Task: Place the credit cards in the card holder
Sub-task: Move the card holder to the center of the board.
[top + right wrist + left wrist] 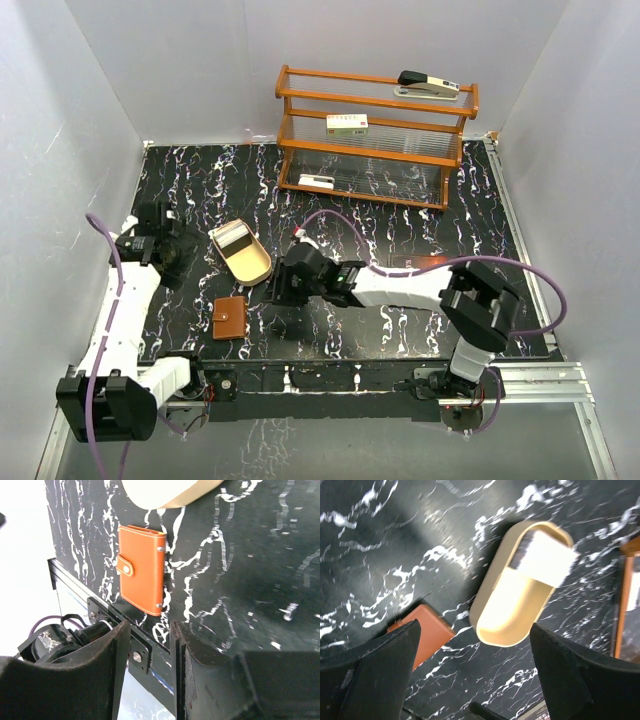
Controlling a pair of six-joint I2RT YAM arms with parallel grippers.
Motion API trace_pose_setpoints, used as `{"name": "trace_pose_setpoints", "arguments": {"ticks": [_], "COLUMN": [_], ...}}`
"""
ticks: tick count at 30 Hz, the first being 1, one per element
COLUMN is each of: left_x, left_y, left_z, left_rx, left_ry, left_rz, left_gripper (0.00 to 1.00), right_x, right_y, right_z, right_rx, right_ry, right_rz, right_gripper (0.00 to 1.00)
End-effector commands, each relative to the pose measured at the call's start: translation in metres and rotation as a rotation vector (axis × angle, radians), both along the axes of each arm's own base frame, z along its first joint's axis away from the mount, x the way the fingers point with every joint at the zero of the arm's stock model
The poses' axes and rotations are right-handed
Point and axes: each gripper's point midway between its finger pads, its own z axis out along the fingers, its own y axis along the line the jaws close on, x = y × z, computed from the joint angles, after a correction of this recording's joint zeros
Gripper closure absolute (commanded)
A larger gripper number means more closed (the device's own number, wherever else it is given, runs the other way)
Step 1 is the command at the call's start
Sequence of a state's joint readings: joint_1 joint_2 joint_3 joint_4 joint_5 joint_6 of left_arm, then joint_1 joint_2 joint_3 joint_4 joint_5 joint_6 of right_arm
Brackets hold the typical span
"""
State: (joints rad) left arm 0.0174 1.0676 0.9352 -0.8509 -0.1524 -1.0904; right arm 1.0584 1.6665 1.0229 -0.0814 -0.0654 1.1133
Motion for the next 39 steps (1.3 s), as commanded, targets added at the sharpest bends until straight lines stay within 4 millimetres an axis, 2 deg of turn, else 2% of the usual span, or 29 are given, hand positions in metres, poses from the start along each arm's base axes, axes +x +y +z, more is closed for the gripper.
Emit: {"name": "trace_pose_setpoints", "arguments": {"ticks": [1,2,7,12,22,32,36,39], "left_x": [0.019,0.021,0.026,0.025,0.025,0.028,0.028,0.031], "left_y": [0.023,0.026,0.038,0.038,0.032,0.024,0.02,0.006], "left_z": [0.052,0.062,0.104,0.124,0.12,0.119,0.116,0.118], "left_rx": [0.171,0.196,0.299,0.347,0.329,0.312,0.304,0.273], "left_ry": [-0.146,-0.172,-0.273,-0.334,-0.354,-0.37,-0.37,-0.403], "left_rz": [-0.061,-0.07,-0.1,-0.161,-0.195,-0.247,-0.276,-0.375], "left_gripper": [0.05,0.02,0.01,0.02,0.02,0.04,0.05,0.05], "right_x": [0.004,0.002,-0.005,-0.008,-0.014,-0.011,-0.005,-0.004], "right_y": [0.045,0.05,0.068,0.084,0.098,0.09,0.085,0.086], "right_z": [0.032,0.018,-0.009,-0.024,-0.053,-0.08,-0.079,-0.07], "right_rx": [0.097,0.07,0.031,-0.001,-0.081,-0.234,-0.26,-0.248], "right_ry": [-0.064,-0.055,-0.018,-0.022,-0.007,-0.017,-0.052,-0.084], "right_rz": [-0.012,-0.009,0.006,0.034,0.066,0.056,0.046,0.065], "right_gripper": [0.65,0.65,0.66,0.68,0.69,0.72,0.87,0.99]}}
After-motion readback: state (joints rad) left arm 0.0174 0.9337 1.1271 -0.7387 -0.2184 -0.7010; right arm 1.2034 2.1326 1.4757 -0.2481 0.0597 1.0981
